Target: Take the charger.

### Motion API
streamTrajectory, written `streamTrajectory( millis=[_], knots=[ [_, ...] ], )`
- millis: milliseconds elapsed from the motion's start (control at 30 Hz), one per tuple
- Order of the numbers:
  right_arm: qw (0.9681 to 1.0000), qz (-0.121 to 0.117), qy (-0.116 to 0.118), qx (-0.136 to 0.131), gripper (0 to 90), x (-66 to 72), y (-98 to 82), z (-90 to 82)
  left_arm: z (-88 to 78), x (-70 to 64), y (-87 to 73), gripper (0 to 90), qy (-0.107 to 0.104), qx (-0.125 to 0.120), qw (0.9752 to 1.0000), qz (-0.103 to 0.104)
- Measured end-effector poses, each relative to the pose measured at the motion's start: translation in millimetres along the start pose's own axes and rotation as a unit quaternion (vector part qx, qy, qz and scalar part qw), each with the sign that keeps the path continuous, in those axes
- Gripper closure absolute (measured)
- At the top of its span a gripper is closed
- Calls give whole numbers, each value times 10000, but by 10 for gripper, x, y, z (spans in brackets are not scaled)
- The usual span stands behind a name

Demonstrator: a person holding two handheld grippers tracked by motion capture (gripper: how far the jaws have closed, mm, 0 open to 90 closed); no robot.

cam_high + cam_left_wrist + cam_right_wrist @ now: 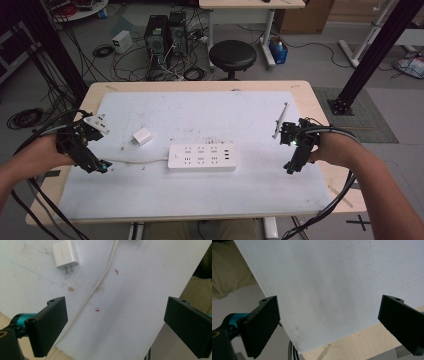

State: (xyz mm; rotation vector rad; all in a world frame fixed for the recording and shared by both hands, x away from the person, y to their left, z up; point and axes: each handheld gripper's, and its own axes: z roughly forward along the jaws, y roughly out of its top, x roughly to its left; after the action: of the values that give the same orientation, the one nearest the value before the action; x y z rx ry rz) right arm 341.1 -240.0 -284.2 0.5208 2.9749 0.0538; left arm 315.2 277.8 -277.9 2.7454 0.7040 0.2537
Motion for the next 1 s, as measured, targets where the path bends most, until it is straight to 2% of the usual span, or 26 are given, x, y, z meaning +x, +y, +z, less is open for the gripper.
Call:
streamTrajectory(
  millis=[100,133,200,267,367,400,500,567,600,633,667,700,733,767,833,867,900,967,1000],
  knots=[
    [10000,-45,-14,-43,33,5,-4,3,12,-16,-3,50,45,-66,9999,-85],
    [10000,-45,-14,-43,33,5,-4,3,1,1,0,50,101,-42,9999,-42],
    [9999,-96,-4,-102,33,-1,0,10,-9,47,1,50,255,-160,9994,-175],
    [9999,-64,10,-104,33,1,2,11,-9,47,1,50,255,-160,9994,-175],
    [9999,-40,18,-141,33,-25,4,37,31,142,22,50,460,-280,9977,-413],
    [9999,53,5,-128,33,-37,2,59,54,191,41,50,523,-270,9973,-441],
    [9999,78,-36,-149,33,-65,-7,90,84,238,66,50,542,-306,9965,-555],
    [9997,129,-16,-188,32,-82,-11,103,120,274,93,50,545,-470,9943,-791],
    [9995,180,-6,-256,32,-81,-10,112,129,303,104,50,535,-477,9943,-790],
    [9992,247,-24,-299,32,-75,-13,112,173,356,134,50,596,-537,9931,-860],
    [9992,247,-24,-299,32,-75,-13,112,173,356,134,50,596,-537,9931,-860],
    [9988,292,22,-381,32,-67,-20,124,224,432,171,50,726,-536,9912,-972],
    [9989,260,17,-395,32,-71,-23,140,224,432,171,50,726,-536,9912,-972],
    [9989,260,17,-395,32,-71,-23,140,251,476,192,50,750,-556,9898,-1077],
    [9991,234,3,-357,33,-70,-26,163,330,555,233,50,671,-674,9871,-1291],
    [9991,232,3,-363,33,-57,-27,179,440,611,276,50,606,-672,9866,-1354],
    [9991,232,3,-363,33,-57,-27,179,440,611,276,50,606,-672,9866,-1354],
    [9990,231,3,-378,33,-34,-27,177,566,668,319,50,555,-627,9870,-1373],
    [9990,208,-3,-396,33,-30,-27,176,681,719,355,50,525,-643,9866,-1403]
  ],
)
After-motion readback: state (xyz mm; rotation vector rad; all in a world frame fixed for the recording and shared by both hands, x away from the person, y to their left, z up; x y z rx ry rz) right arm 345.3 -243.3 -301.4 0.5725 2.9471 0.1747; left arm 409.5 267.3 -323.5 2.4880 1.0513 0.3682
